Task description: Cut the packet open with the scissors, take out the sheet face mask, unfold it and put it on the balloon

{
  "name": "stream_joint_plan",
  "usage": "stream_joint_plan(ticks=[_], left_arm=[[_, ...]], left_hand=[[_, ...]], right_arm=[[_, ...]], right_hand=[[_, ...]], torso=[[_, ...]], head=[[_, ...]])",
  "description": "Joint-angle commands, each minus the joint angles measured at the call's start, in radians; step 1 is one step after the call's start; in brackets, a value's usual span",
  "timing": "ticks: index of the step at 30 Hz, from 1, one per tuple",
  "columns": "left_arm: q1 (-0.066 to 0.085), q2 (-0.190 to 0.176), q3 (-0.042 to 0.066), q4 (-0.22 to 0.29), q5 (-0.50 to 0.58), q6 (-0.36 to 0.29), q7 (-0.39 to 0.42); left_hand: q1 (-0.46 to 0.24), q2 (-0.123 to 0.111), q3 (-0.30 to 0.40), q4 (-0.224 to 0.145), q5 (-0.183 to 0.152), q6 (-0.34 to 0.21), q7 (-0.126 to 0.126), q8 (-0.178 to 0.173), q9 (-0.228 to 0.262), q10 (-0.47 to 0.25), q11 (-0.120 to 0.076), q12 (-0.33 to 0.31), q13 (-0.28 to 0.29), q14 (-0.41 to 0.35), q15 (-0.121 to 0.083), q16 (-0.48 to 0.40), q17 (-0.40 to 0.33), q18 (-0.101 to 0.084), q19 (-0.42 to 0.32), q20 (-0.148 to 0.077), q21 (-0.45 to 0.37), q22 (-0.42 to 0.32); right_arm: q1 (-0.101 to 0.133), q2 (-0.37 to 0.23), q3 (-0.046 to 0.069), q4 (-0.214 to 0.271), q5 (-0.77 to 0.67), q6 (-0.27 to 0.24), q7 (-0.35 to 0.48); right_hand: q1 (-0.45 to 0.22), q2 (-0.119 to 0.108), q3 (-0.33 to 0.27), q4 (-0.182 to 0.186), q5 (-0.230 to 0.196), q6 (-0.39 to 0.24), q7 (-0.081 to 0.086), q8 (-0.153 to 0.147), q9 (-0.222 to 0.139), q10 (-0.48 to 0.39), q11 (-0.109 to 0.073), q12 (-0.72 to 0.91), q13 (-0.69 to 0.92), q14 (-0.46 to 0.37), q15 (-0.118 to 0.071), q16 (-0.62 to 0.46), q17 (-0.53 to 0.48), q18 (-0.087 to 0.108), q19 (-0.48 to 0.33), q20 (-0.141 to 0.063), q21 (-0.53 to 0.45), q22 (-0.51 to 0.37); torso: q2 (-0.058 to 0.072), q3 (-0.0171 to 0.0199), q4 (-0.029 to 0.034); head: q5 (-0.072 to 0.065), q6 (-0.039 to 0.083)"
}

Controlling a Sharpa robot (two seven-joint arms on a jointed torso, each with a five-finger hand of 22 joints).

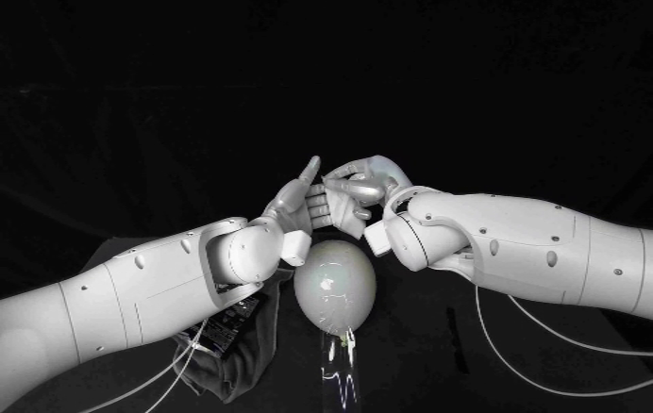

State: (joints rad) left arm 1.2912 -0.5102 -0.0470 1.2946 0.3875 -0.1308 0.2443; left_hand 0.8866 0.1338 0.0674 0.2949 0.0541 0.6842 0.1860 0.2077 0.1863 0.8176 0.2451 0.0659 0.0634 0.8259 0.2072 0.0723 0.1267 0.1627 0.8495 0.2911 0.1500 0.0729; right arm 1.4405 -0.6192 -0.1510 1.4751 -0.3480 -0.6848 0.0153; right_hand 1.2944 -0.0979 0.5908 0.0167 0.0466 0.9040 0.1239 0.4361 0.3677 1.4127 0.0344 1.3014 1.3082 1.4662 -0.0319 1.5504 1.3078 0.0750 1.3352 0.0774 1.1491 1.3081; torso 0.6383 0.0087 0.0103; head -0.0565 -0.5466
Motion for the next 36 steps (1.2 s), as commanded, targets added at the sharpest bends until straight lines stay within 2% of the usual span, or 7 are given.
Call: stream_joint_plan(ticks=[1, 9, 15, 21, 27, 30, 36], left_arm=[[0.001, 0.001, 0.002, 0.001, 0.033, 0.05, 0.02], [0.001, 0.003, 0.002, -0.002, 0.041, 0.052, 0.021], [0.001, 0.005, 0.002, -0.009, 0.043, 0.04, 0.022], [0.001, 0.007, 0.002, -0.024, 0.05, 0.033, 0.021], [0.001, 0.009, 0.002, -0.034, 0.053, 0.028, 0.02], [0.0, 0.01, 0.002, -0.039, 0.056, 0.028, 0.02], [-0.003, 0.011, 0.002, -0.045, 0.059, 0.03, 0.02]], left_hand=[[-0.003, 0.011, -0.017, 0.001, -0.004, 0.006, 0.108, 0.005, 0.0, 0.009, 0.0, 0.003, 0.001, 0.008, -0.003, 0.003, 0.0, 0.015, 0.024, -0.001, 0.012, 0.001], [0.0, 0.02, -0.028, 0.001, -0.004, 0.011, 0.108, 0.008, 0.0, 0.013, -0.001, 0.004, 0.001, 0.012, -0.005, 0.004, 0.0, 0.015, 0.031, -0.001, 0.012, -0.002], [0.003, 0.024, -0.037, 0.001, -0.004, 0.013, 0.108, 0.01, 0.0, 0.014, -0.001, 0.003, 0.001, 0.013, -0.004, 0.004, 0.0, 0.012, 0.022, -0.001, 0.004, -0.006], [0.003, 0.025, -0.038, 0.001, -0.004, 0.013, 0.108, 0.01, 0.0, 0.015, -0.001, 0.003, 0.001, 0.013, -0.003, 0.004, 0.0, 0.012, 0.021, -0.001, 0.003, -0.007], [0.005, 0.028, -0.039, 0.001, -0.003, 0.013, 0.108, 0.011, 0.0, 0.015, -0.001, 0.003, 0.001, 0.014, -0.004, 0.004, 0.0, 0.013, 0.023, -0.001, 0.003, -0.006], [0.005, 0.028, -0.039, 0.001, -0.003, 0.013, 0.108, 0.011, 0.0, 0.015, -0.001, 0.003, 0.001, 0.014, -0.004, 0.004, 0.0, 0.013, 0.023, -0.001, 0.003, -0.006], [0.006, 0.031, -0.04, 0.0, -0.003, 0.014, 0.108, 0.011, 0.0, 0.015, -0.001, 0.003, 0.001, 0.014, -0.004, 0.004, 0.0, 0.014, 0.023, -0.001, 0.003, -0.006]], right_arm=[[0.0, 0.003, -0.001, -0.003, 0.001, 0.044, -0.016], [0.0, 0.003, -0.002, -0.001, -0.012, 0.087, -0.024], [0.0, -0.004, -0.002, 0.006, -0.025, 0.094, -0.01], [0.0, -0.017, -0.002, 0.009, -0.043, 0.083, 0.013], [0.0, -0.041, -0.002, 0.016, -0.103, 0.089, 0.047], [0.0, -0.054, -0.002, 0.019, -0.167, 0.1, 0.059], [0.0, -0.079, -0.002, 0.03, -0.284, 0.119, 0.065]], right_hand=[[-0.012, -0.026, -0.023, 0.003, 0.001, -0.027, 0.013, -0.027, -0.013, -0.021, 0.018, -0.029, -0.012, 0.071, 0.017, -0.011, 0.171, 0.018, -0.014, 0.006, -0.018, 0.105], [-0.073, -0.079, -0.1, 0.033, 0.003, -0.048, 0.033, -0.075, -0.037, -0.045, 0.038, -0.043, -0.023, 0.061, 0.038, -0.018, 0.151, 0.023, -0.035, 0.027, -0.052, 0.094], [-0.102, -0.083, -0.142, 0.064, 0.003, -0.048, 0.034, -0.095, -0.048, -0.033, 0.04, -0.019, -0.002, 0.066, 0.041, -0.013, 0.166, 0.024, -0.028, 0.035, -0.043, 0.098], [-0.098, -0.051, -0.159, 0.09, 0.004, -0.035, 0.034, -0.113, -0.058, 0.006, 0.041, 0.043, 0.053, 0.081, 0.042, 0.001, 0.202, 0.018, -0.007, 0.038, -0.011, 0.111], [-0.067, 0.024, -0.133, 0.111, 0.007, -0.007, 0.032, -0.135, -0.073, 0.078, 0.039, 0.151, 0.151, 0.105, 0.04, 0.02, 0.263, 0.002, 0.044, 0.038, 0.075, 0.144], [-0.049, 0.037, -0.118, 0.103, 0.01, -0.004, 0.032, -0.143, -0.077, 0.087, 0.039, 0.166, 0.165, 0.105, 0.04, 0.02, 0.263, -0.001, 0.054, 0.037, 0.091, 0.151], [0.026, 0.056, -0.022, 0.027, 0.148, -0.003, 0.04, -0.171, -0.089, 0.114, 0.044, 0.207, 0.204, 0.105, 0.043, 0.02, 0.263, -0.011, 0.081, 0.037, 0.141, 0.171]], torso=[[-0.001, 0.0006, -0.0006], [0.0, 0.0002, -0.001], [-0.001, 0.001, 0.0], [-0.001, 0.0006, -0.0006], [0.0, 0.0006, -0.0003], [0.0, 0.0004, -0.0011], [0.0, 0.0006, -0.0009]], head=[[0.001, -0.001], [0.002, -0.002], [0.003, -0.001], [0.005, 0.005], [0.007, 0.008], [0.007, 0.008], [0.008, 0.007]])
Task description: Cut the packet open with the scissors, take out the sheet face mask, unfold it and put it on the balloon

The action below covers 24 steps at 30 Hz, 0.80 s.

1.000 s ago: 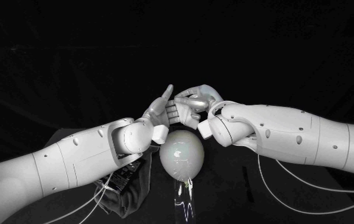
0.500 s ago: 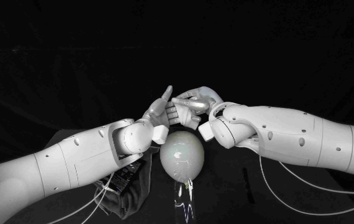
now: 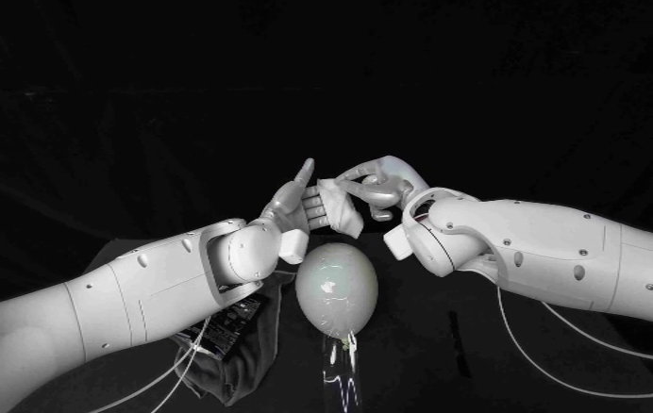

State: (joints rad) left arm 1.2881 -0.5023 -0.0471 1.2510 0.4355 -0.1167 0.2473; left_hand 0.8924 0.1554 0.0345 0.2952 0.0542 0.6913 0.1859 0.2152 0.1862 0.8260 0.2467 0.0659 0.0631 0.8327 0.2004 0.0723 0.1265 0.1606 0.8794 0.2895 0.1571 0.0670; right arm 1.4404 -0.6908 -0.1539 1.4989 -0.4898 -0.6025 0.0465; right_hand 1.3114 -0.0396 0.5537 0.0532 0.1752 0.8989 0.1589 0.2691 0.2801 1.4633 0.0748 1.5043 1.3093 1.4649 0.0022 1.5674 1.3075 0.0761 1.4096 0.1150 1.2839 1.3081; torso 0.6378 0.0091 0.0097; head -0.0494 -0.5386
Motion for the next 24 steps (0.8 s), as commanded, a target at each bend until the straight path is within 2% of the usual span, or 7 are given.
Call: stream_joint_plan(ticks=[1, 3, 7, 8, 10, 14, 24], left_arm=[[0.0, 0.003, 0.002, -0.002, 0.012, 0.017, 0.017], [0.0, 0.003, 0.002, -0.003, 0.012, 0.019, 0.016], [-0.001, 0.001, 0.002, -0.003, 0.013, 0.023, 0.015], [-0.001, 0.001, 0.002, -0.003, 0.012, 0.023, 0.015], [-0.001, 0.0, 0.002, -0.002, 0.012, 0.026, 0.015], [-0.001, 0.0, 0.002, 0.001, 0.011, 0.029, 0.014], [-0.001, -0.002, 0.002, 0.006, 0.003, 0.034, 0.016]], left_hand=[[0.0, 0.01, -0.007, 0.0, -0.003, 0.008, 0.108, 0.004, 0.0, 0.007, -0.003, 0.003, 0.001, 0.007, 0.003, 0.004, 0.0, 0.016, -0.006, 0.001, -0.004, 0.0], [0.001, 0.011, -0.007, 0.0, -0.003, 0.009, 0.108, 0.005, 0.0, 0.007, -0.003, 0.003, 0.001, 0.007, 0.003, 0.004, 0.0, 0.016, -0.006, 0.001, -0.004, 0.0], [0.007, 0.014, -0.011, -0.001, -0.003, 0.017, 0.108, 0.009, 0.002, 0.011, -0.004, 0.004, 0.002, 0.011, 0.002, 0.005, 0.001, 0.016, -0.004, 0.001, -0.004, -0.001], [0.007, 0.014, -0.011, -0.001, -0.003, 0.017, 0.108, 0.009, 0.002, 0.011, -0.004, 0.004, 0.002, 0.011, 0.002, 0.005, 0.001, 0.016, -0.004, 0.001, -0.004, -0.001], [0.011, 0.015, -0.013, -0.001, -0.003, 0.019, 0.108, 0.01, 0.002, 0.012, -0.004, 0.005, 0.002, 0.012, 0.002, 0.005, 0.001, 0.016, -0.006, 0.001, -0.006, -0.001], [0.015, 0.015, -0.016, -0.001, -0.003, 0.021, 0.108, 0.011, 0.002, 0.013, -0.004, 0.005, 0.002, 0.013, 0.002, 0.005, 0.001, 0.015, -0.009, 0.001, -0.009, -0.002], [0.025, 0.018, -0.025, 0.0, -0.003, 0.022, 0.108, 0.013, 0.002, 0.014, -0.004, 0.003, 0.001, 0.013, 0.003, 0.003, 0.0, 0.012, -0.026, 0.001, -0.018, -0.004]], right_arm=[[0.0, -0.013, 0.0, 0.009, -0.165, 0.037, 0.034], [0.0, -0.021, 0.0, 0.014, -0.205, 0.037, 0.034], [-0.002, -0.028, 0.0, 0.019, -0.28, 0.032, 0.03], [-0.003, -0.028, 0.0, 0.02, -0.296, 0.03, 0.029], [-0.006, -0.026, 0.0, 0.021, -0.342, 0.027, 0.025], [-0.012, -0.017, 0.0, 0.019, -0.414, 0.022, 0.013], [-0.021, 0.003, 0.0, 0.009, -0.504, -0.009, -0.084]], right_hand=[[0.012, -0.005, 0.037, -0.024, 0.048, 0.004, 0.009, -0.011, -0.005, 0.065, 0.006, 0.007, 0.206, 0.106, 0.011, 0.003, 0.263, -0.013, 0.009, 0.001, 0.011, 0.174], [0.007, -0.014, 0.087, -0.058, 0.079, 0.015, 0.013, -0.023, -0.011, 0.071, 0.01, 0.016, 0.215, 0.106, 0.015, 0.003, 0.263, -0.016, 0.016, 0.005, 0.026, 0.181], [-0.001, -0.021, 0.11, -0.078, 0.077, 0.024, 0.013, -0.03, -0.013, 0.076, 0.011, 0.022, 0.22, 0.106, 0.015, 0.003, 0.263, -0.018, 0.022, 0.006, 0.039, 0.186], [-0.002, -0.022, 0.112, -0.081, 0.072, 0.027, 0.013, -0.03, -0.013, 0.077, 0.01, 0.024, 0.222, 0.106, 0.015, 0.003, 0.263, -0.019, 0.023, 0.005, 0.041, 0.187], [-0.013, -0.031, 0.117, -0.101, 0.033, 0.042, 0.01, -0.032, -0.012, 0.085, 0.008, 0.035, 0.232, 0.106, 0.014, 0.003, 0.263, -0.022, 0.031, 0.006, 0.056, 0.191], [-0.02, -0.032, 0.118, -0.112, 0.002, 0.047, 0.009, -0.036, -0.013, 0.09, 0.008, 0.041, 0.238, 0.106, 0.013, 0.003, 0.263, -0.023, 0.036, 0.005, 0.065, 0.193], [-0.04, -0.04, 0.109, -0.118, -0.033, 0.051, 0.01, -0.044, -0.014, 0.09, 0.008, 0.041, 0.238, 0.106, 0.014, 0.003, 0.263, -0.024, 0.038, 0.006, 0.07, 0.194]], torso=[[0.0, 0.0003, -0.0002], [0.0, 0.0004, 0.0003], [0.0, 0.0006, 0.0002], [0.001, 0.0007, 0.0], [0.001, 0.0008, 0.0003], [0.001, 0.0008, 0.0006], [0.0, -0.0007, 0.0015]], head=[[0.001, -0.001], [0.001, -0.001], [0.001, -0.001], [0.002, -0.001], [0.002, -0.001], [0.002, -0.004], [0.001, -0.01]])
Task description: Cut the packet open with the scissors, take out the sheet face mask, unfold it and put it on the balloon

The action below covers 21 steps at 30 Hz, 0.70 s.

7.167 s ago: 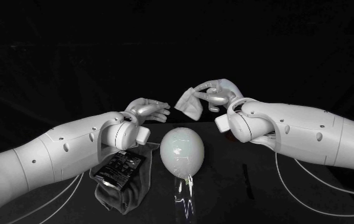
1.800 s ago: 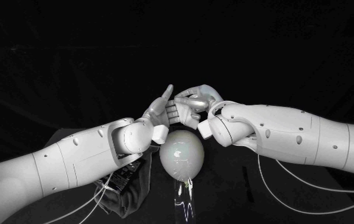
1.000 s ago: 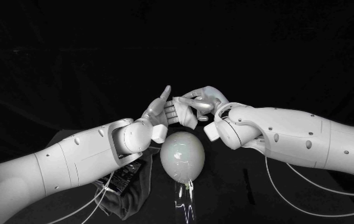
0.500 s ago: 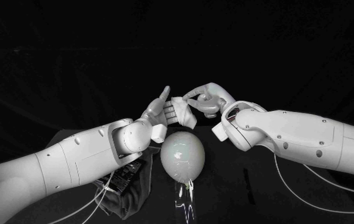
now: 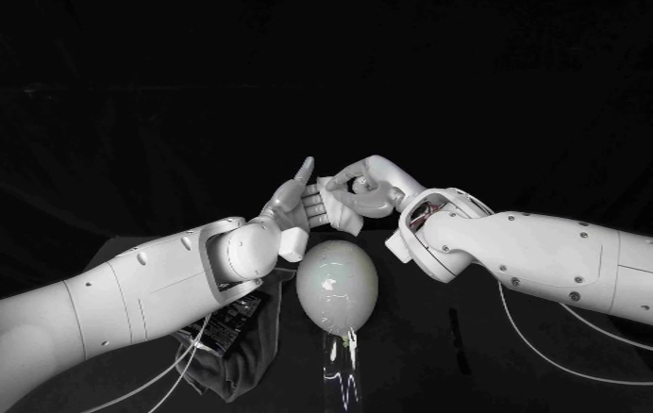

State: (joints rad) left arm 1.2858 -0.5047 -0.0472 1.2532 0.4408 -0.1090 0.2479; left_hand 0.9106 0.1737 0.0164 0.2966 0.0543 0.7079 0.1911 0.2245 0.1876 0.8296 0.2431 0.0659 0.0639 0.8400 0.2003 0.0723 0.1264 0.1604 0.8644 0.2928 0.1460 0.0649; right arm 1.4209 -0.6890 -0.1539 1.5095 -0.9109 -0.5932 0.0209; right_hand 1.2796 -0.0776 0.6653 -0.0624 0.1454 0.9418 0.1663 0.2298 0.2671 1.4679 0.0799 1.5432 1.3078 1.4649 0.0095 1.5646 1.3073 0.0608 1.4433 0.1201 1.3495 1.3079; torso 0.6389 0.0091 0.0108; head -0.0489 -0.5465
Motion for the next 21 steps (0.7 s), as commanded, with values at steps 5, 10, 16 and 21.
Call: stream_joint_plan(ticks=[5, 10, 16, 21], left_arm=[[0.001, -0.002, 0.002, 0.005, -0.003, 0.026, 0.016], [0.001, -0.003, 0.002, 0.007, -0.003, 0.027, 0.016], [0.001, -0.004, 0.002, 0.011, -0.003, 0.028, 0.015], [0.001, -0.005, 0.002, 0.013, -0.004, 0.027, 0.015]], left_hand=[[0.009, 0.001, -0.009, -0.002, -0.003, 0.007, 0.103, 0.004, 0.0, 0.01, 0.0, 0.003, 0.0, 0.005, 0.004, 0.003, 0.0, 0.012, -0.017, -0.002, -0.009, -0.002], [0.01, 0.002, -0.009, -0.002, -0.003, 0.008, 0.103, 0.005, 0.0, 0.01, 0.0, 0.003, 0.0, 0.006, 0.004, 0.003, 0.0, 0.012, -0.017, -0.002, -0.009, -0.002], [0.01, 0.002, -0.01, -0.002, -0.003, 0.009, 0.103, 0.005, 0.0, 0.01, 0.0, 0.003, 0.0, 0.006, 0.004, 0.003, 0.0, 0.012, -0.015, -0.002, -0.009, -0.002], [0.01, 0.002, -0.01, -0.002, -0.003, 0.009, 0.103, 0.005, 0.0, 0.01, 0.0, 0.003, 0.0, 0.006, 0.004, 0.003, 0.0, 0.012, -0.015, -0.002, -0.009, -0.002]], right_arm=[[-0.006, 0.004, 0.0, -0.002, -0.1, -0.052, -0.086], [-0.007, 0.009, 0.0, -0.001, -0.1, -0.077, -0.092], [-0.009, 0.009, 0.0, 0.004, -0.092, -0.108, -0.085], [-0.009, 0.014, 0.0, -0.003, -0.083, -0.11, -0.086]], right_hand=[[-0.014, -0.007, -0.007, -0.004, -0.008, 0.008, 0.002, -0.007, -0.002, 0.085, 0.003, 0.001, 0.239, 0.106, 0.006, 0.006, 0.264, -0.009, 0.004, 0.001, 0.003, 0.194], [-0.016, -0.01, -0.01, -0.005, -0.012, 0.008, 0.002, -0.009, -0.002, 0.084, 0.003, 0.0, 0.238, 0.106, 0.006, 0.006, 0.264, -0.008, 0.003, 0.001, 0.002, 0.193], [-0.016, -0.011, -0.01, -0.006, -0.013, 0.007, 0.002, -0.01, -0.003, 0.084, 0.003, 0.0, 0.238, 0.106, 0.006, 0.006, 0.264, -0.009, 0.004, 0.001, 0.004, 0.194], [-0.019, -0.016, -0.014, -0.009, -0.02, 0.008, 0.001, -0.012, -0.003, 0.084, 0.002, 0.0, 0.238, 0.106, 0.006, 0.006, 0.264, -0.009, 0.005, 0.0, 0.004, 0.194]], torso=[[-0.001, 0.0005, 0.0004], [-0.001, 0.0003, -0.0013], [-0.001, 0.0006, -0.0009], [-0.001, 0.0002, -0.0013]], head=[[0.001, -0.003], [0.003, -0.003], [0.003, -0.003], [0.003, -0.003]])
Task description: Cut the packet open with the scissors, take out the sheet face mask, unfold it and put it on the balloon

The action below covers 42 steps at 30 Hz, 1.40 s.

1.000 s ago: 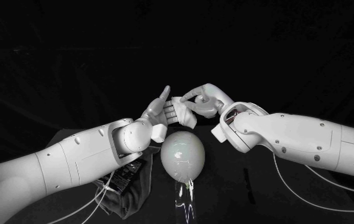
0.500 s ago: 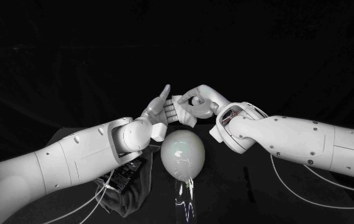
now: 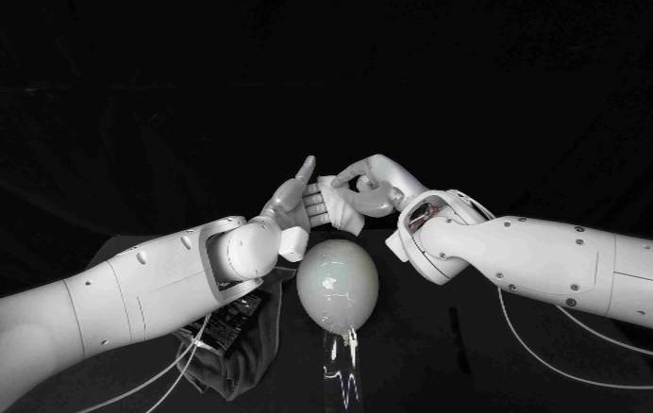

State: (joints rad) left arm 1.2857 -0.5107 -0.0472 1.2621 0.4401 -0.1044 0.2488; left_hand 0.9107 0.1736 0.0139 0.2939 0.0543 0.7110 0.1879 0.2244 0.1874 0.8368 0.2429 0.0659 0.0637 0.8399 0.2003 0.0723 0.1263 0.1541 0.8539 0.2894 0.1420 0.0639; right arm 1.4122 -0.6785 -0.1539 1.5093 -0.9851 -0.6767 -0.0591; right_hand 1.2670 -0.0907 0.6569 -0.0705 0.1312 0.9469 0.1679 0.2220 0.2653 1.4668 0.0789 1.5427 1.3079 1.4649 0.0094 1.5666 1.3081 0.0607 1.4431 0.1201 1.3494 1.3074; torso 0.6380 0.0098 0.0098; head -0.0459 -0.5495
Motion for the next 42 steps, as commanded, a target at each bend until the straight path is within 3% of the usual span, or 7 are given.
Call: stream_joint_plan(ticks=[1, 8, 23, 33, 38, 42], left_arm=[[0.001, 0.001, 0.002, 0.006, -0.003, 0.023, 0.014], [0.001, 0.0, 0.002, 0.015, -0.004, 0.025, 0.013], [0.001, 0.0, 0.002, 0.02, -0.005, 0.027, 0.012], [0.001, 0.001, 0.002, 0.019, -0.005, 0.027, 0.012], [0.001, 0.0, 0.002, 0.017, -0.005, 0.027, 0.012], [0.001, 0.0, 0.002, 0.018, -0.005, 0.028, 0.013]], left_hand=[[0.01, 0.002, -0.008, 0.001, -0.003, 0.005, 0.106, 0.005, 0.001, 0.003, 0.0, 0.003, 0.001, 0.006, 0.003, 0.003, 0.0, 0.018, -0.004, 0.002, -0.005, -0.001], [0.01, 0.002, -0.008, 0.001, -0.003, 0.005, 0.106, 0.005, 0.001, 0.003, 0.0, 0.003, 0.001, 0.006, 0.003, 0.003, 0.0, 0.018, -0.004, 0.002, -0.005, -0.001], [0.011, 0.003, -0.008, 0.001, -0.003, 0.005, 0.106, 0.005, 0.0, 0.003, 0.0, 0.003, 0.001, 0.006, 0.003, 0.003, 0.0, 0.018, -0.004, 0.002, -0.005, -0.001], [0.012, 0.004, -0.009, 0.001, -0.003, 0.006, 0.106, 0.006, 0.0, 0.004, 0.0, 0.003, 0.001, 0.006, 0.003, 0.003, 0.0, 0.018, -0.004, 0.002, -0.006, 0.0], [0.013, 0.004, -0.009, 0.001, -0.003, 0.006, 0.106, 0.006, 0.001, 0.004, 0.0, 0.003, 0.001, 0.007, 0.003, 0.003, 0.0, 0.018, -0.004, 0.002, -0.006, 0.0], [0.013, 0.004, -0.009, 0.001, -0.003, 0.006, 0.106, 0.006, 0.0, 0.004, 0.0, 0.003, 0.001, 0.007, 0.003, 0.003, 0.0, 0.019, -0.002, 0.001, -0.005, 0.0]], right_arm=[[-0.001, 0.006, 0.001, -0.007, -0.008, -0.026, -0.007], [-0.002, 0.025, 0.001, -0.029, -0.004, -0.012, -0.011], [-0.005, 0.035, 0.0, -0.024, -0.009, 0.037, -0.018], [-0.006, 0.03, 0.0, -0.011, -0.011, 0.046, -0.021], [-0.006, 0.026, 0.0, -0.004, -0.011, 0.067, -0.034], [-0.006, 0.025, 0.0, -0.002, -0.012, 0.085, -0.045]], right_hand=[[-0.007, -0.004, -0.007, -0.001, -0.009, 0.003, 0.0, -0.005, -0.002, 0.085, 0.004, 0.0, 0.237, 0.106, 0.006, 0.004, 0.263, -0.009, 0.005, 0.0, 0.004, 0.194], [-0.013, -0.017, -0.017, -0.007, -0.048, -0.003, 0.003, -0.018, -0.006, 0.081, 0.006, -0.005, 0.233, 0.106, 0.008, 0.004, 0.263, -0.007, 0.001, 0.002, -0.003, 0.192], [-0.014, -0.024, -0.027, -0.013, -0.061, 0.009, 0.001, -0.018, -0.005, 0.081, 0.005, -0.005, 0.233, 0.106, 0.008, 0.004, 0.263, -0.007, 0.001, 0.003, -0.003, 0.192], [-0.003, -0.017, -0.04, -0.024, -0.064, 0.061, -0.018, 0.005, 0.006, 0.084, -0.01, -0.001, 0.237, 0.106, -0.003, 0.004, 0.263, -0.008, 0.004, -0.005, 0.002, 0.193], [0.001, -0.012, -0.053, -0.029, -0.067, 0.094, -0.033, 0.025, 0.018, 0.085, -0.023, -0.001, 0.238, 0.106, -0.014, 0.004, 0.263, -0.008, 0.005, -0.014, 0.002, 0.194], [0.0, -0.012, -0.058, -0.029, -0.07, 0.098, -0.036, 0.029, 0.021, 0.083, -0.026, -0.003, 0.236, 0.106, -0.017, 0.004, 0.263, -0.008, 0.004, -0.016, 0.001, 0.193]], torso=[[0.0, -0.0003, 0.0001], [0.001, -0.0003, 0.0009], [0.0, -0.0004, 0.0], [0.0, -0.0001, -0.0001], [0.0, -0.0006, -0.0003], [0.0, -0.0005, 0.0005]], head=[[0.0, 0.0], [-0.001, 0.001], [0.0, -0.001], [0.0, -0.002], [0.001, -0.004], [0.0, -0.005]])
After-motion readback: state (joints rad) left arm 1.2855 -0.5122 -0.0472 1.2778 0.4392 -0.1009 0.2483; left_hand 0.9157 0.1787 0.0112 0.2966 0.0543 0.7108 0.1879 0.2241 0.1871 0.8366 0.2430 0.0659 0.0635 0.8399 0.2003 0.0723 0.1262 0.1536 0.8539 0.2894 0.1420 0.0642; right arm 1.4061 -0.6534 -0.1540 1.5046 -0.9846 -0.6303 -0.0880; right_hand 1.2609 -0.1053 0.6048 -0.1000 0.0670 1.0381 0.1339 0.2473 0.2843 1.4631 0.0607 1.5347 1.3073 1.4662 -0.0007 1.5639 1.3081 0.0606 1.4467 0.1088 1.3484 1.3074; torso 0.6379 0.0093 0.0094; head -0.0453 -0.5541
